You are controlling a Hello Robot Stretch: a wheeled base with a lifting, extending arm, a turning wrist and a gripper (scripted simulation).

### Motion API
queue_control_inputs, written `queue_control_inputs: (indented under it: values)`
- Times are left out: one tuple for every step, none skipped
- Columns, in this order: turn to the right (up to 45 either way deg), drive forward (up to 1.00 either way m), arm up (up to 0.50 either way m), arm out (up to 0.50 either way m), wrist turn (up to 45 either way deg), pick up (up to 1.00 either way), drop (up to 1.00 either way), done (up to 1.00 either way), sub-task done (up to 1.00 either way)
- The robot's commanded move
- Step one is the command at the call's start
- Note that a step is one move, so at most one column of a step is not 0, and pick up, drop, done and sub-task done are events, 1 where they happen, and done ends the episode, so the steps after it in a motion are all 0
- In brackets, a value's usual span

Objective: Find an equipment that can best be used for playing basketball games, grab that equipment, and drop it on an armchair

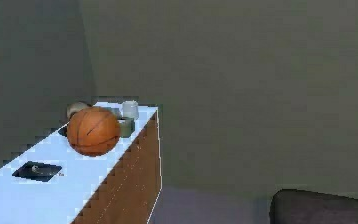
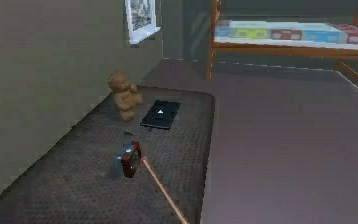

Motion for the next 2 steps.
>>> queue_control_inputs:
  values:
    - [-45.0, 0.0, 0.0, 0.0, 0.0, 0.0, 0.0, 0.0, 0.0]
    - [-45.0, 0.0, 0.0, 0.0, 0.0, 0.0, 0.0, 0.0, 0.0]
